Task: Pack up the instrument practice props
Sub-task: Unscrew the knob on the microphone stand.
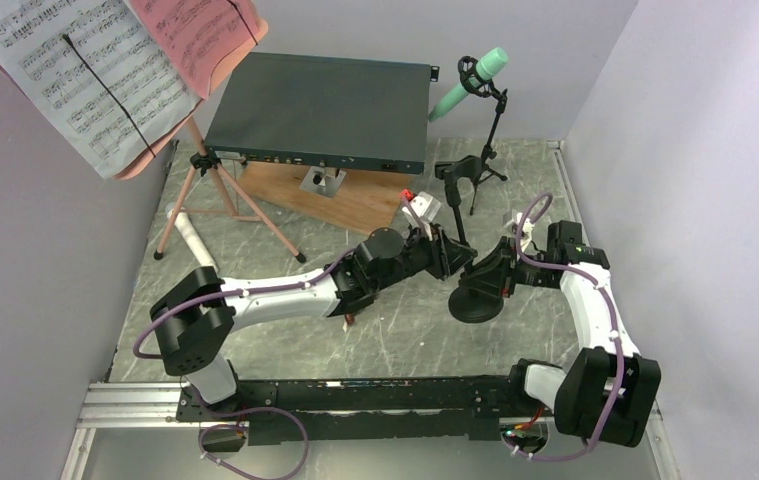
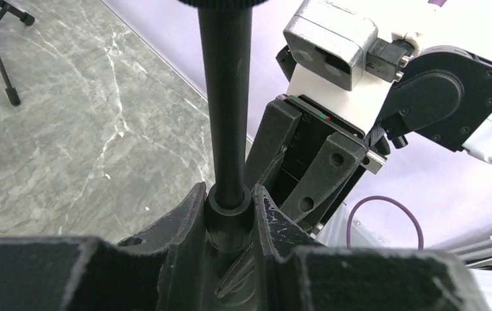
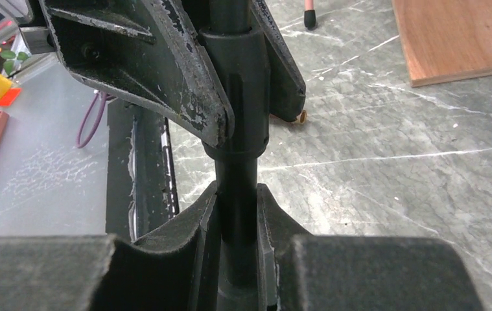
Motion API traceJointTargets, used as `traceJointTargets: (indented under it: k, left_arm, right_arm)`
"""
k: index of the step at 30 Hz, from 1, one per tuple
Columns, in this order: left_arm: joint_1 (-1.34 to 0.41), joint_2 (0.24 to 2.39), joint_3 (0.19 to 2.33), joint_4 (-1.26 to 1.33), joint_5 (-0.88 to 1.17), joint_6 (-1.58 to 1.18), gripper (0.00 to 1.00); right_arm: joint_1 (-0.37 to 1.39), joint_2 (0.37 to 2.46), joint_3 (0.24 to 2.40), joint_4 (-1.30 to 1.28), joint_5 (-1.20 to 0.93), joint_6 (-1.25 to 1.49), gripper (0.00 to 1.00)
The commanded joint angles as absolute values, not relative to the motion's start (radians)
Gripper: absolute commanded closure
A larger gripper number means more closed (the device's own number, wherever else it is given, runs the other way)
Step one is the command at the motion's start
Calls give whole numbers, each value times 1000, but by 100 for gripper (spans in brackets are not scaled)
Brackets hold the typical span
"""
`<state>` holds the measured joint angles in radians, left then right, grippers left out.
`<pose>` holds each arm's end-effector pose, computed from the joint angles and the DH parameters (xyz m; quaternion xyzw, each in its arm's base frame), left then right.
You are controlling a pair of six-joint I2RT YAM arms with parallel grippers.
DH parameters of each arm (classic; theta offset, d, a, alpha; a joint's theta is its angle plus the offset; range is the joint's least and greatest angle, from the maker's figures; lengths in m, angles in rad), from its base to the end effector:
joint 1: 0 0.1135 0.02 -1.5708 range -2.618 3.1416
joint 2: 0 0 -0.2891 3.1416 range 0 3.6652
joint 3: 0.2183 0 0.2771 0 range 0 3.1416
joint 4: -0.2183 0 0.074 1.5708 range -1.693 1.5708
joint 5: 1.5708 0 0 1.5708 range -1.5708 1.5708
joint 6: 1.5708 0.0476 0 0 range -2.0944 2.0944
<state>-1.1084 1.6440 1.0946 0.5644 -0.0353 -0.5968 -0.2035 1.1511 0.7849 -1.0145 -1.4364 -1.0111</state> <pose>0.1910 -0.3794 0.3136 0.1654 0.6820 -0.5282 0.4780 0.1970 0.0075 0.2577 -0.3519 0.6648 0.4971 0.4325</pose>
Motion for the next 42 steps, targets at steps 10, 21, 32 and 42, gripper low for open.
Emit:
traceJointTargets:
  k: [10,21,32,42]
  left_arm:
    - [-1210,1731,1557,-336,-557,-1165,100]
    - [-1213,1708,1524,-205,-462,-1003,57]
    - [-1171,1362,856,630,12,-628,0]
    - [-1147,1345,852,707,113,-430,1]
  right_arm:
    - [-245,910,619,-335,-1296,-308,100]
    - [-261,885,596,-245,-1371,-217,100]
    - [-264,918,638,-506,-1652,-514,100]
    - [-251,891,610,-456,-1661,-481,100]
